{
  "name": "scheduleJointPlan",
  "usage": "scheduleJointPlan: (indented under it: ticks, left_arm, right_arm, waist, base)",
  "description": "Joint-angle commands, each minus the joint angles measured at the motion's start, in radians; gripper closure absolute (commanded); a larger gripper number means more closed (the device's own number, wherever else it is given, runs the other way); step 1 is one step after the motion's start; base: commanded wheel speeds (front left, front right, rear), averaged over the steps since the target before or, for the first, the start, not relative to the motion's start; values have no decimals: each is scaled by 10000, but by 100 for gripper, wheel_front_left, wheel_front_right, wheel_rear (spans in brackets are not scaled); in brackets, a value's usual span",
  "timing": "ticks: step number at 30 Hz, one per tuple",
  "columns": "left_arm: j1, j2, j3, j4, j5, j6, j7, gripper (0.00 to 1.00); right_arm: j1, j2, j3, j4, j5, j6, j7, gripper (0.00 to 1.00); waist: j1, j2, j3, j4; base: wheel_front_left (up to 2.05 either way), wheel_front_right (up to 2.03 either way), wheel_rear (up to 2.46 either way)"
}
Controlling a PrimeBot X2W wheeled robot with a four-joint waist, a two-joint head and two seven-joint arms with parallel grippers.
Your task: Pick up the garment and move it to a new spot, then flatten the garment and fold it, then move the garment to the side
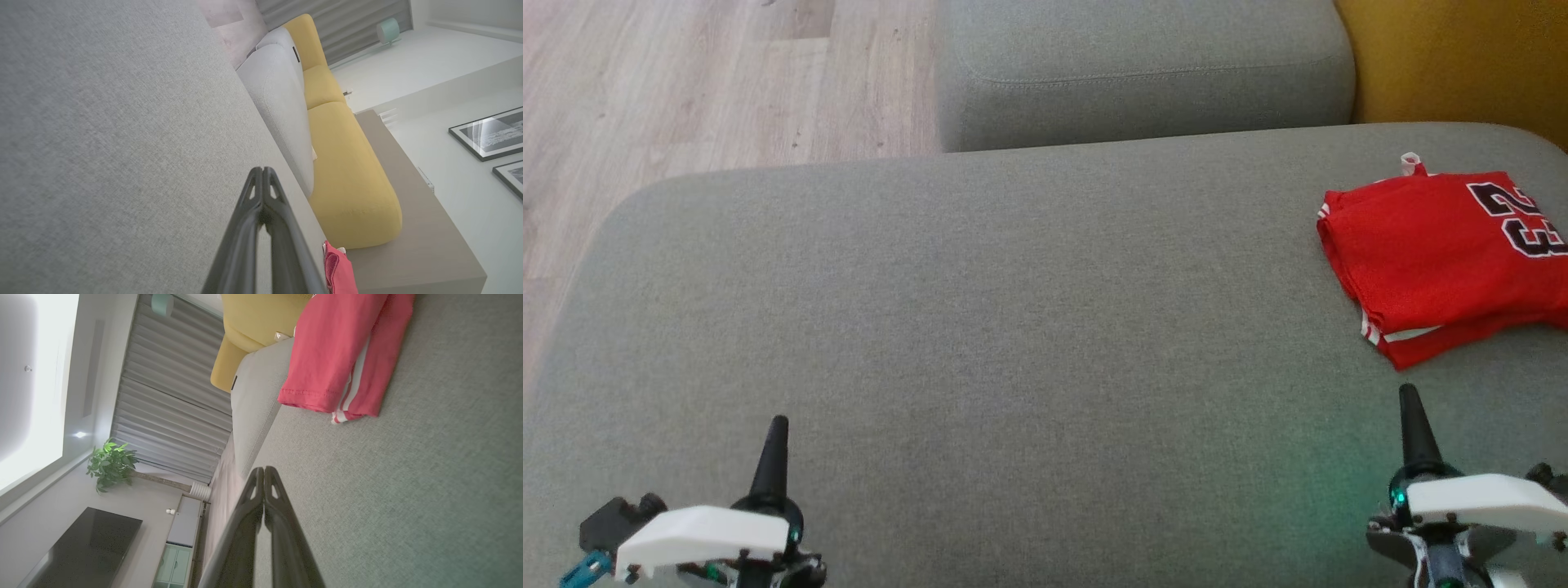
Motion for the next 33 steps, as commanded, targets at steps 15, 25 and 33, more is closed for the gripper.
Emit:
scheduleJointPlan:
  ticks: [15,25,33]
  left_arm:
    - [-1102,170,654,-78,-1875,-397,467,100]
    - [-1390,161,898,70,-3053,-592,760,100]
    - [-1650,150,1123,204,-4113,-768,1028,100]
  right_arm:
    - [-854,8,-244,-467,1806,30,460,100]
    - [-1024,30,-466,-501,2924,33,753,100]
    - [-1177,50,-669,-531,3933,35,1019,100]
  waist:
    - [0,0,146,-18]
    - [0,0,246,-31]
    - [0,0,336,-42]
  base:
    - [0,0,0]
    - [0,0,0]
    - [0,0,0]
